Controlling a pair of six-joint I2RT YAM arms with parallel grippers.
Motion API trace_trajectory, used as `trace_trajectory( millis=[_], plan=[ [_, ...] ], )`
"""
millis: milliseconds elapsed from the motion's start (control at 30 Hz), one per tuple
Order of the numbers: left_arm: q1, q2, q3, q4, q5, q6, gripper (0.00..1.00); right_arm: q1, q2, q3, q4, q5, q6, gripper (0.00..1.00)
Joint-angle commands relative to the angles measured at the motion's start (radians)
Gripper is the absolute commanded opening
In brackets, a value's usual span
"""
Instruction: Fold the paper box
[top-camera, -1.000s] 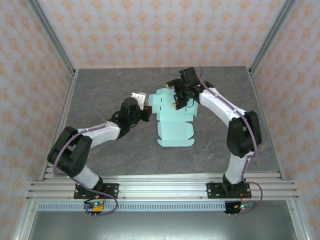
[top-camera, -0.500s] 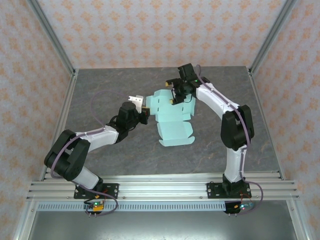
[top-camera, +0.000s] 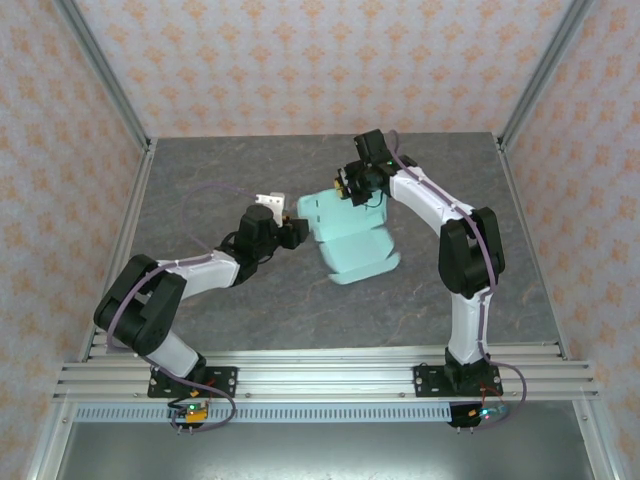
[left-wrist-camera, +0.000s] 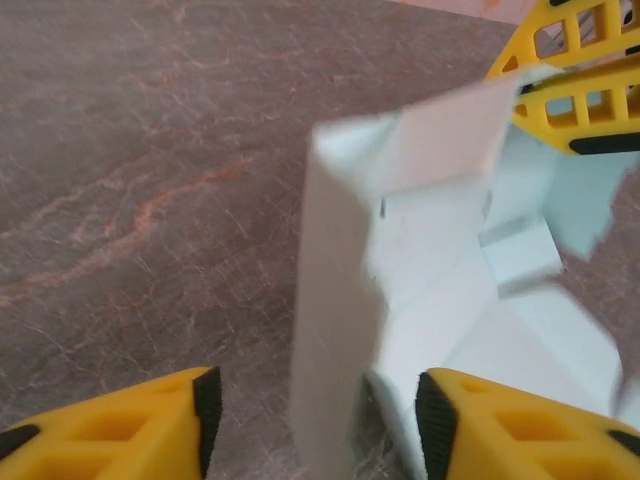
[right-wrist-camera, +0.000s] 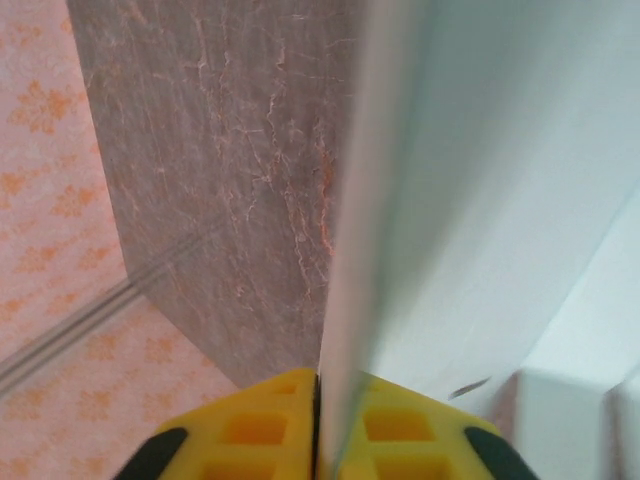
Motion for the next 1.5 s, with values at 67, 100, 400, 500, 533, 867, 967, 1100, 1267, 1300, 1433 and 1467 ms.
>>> trace_trajectory(
  millis=[67, 100, 400, 500, 533, 867, 967, 1100, 1267, 1300, 1433, 1467],
  plan=[
    [0.051, -0.040, 0.009, -0.010, 0.059, -0.058, 0.63, -0.008, -0.068, -0.158, 0.245, -0.048, -0.079, 0.03],
    [0.068, -0.053, -0.004, -0.003, 0.074, -0.072, 0.64, -0.009, -0.087, -0.192, 0.278, -0.038, -0.089, 0.02],
    [0.165, -0.164, -0.057, -0.071, 0.132, -0.087, 0.71, -0.007, -0.204, -0.504, 0.676, -0.048, -0.179, 0.00],
    [0.165, -0.128, -0.055, -0.065, 0.144, -0.077, 0.70, -0.010, -0.195, -0.599, 0.881, -0.087, -0.155, 0.00],
    [0.164, -0.110, -0.057, -0.046, 0.150, -0.085, 0.69, -0.010, -0.187, -0.611, 0.926, -0.104, -0.153, 0.00],
    [0.058, 0.022, 0.049, -0.122, 0.155, 0.033, 0.68, -0.017, -0.108, -0.689, 1.154, -0.167, -0.066, 0.00],
    [0.027, 0.042, 0.070, -0.148, 0.124, 0.066, 0.68, -0.018, -0.091, -0.693, 1.184, -0.173, -0.047, 0.00],
    [0.019, 0.075, 0.090, -0.125, 0.142, 0.050, 0.67, -0.019, -0.087, -0.711, 1.221, -0.167, -0.024, 0.00],
    [0.000, 0.105, 0.119, -0.122, 0.142, 0.050, 0.61, -0.021, -0.085, -0.729, 1.253, -0.156, -0.032, 0.00],
    [-0.003, 0.111, 0.127, -0.121, 0.152, 0.051, 0.59, -0.020, -0.084, -0.738, 1.277, -0.154, -0.027, 0.00],
    [-0.023, 0.130, 0.147, -0.121, 0.159, 0.080, 0.51, -0.020, -0.082, -0.759, 1.315, -0.140, -0.029, 0.00],
    [-0.024, 0.134, 0.147, -0.114, 0.164, 0.073, 0.51, -0.021, -0.080, -0.759, 1.313, -0.140, -0.026, 0.00]
  ],
)
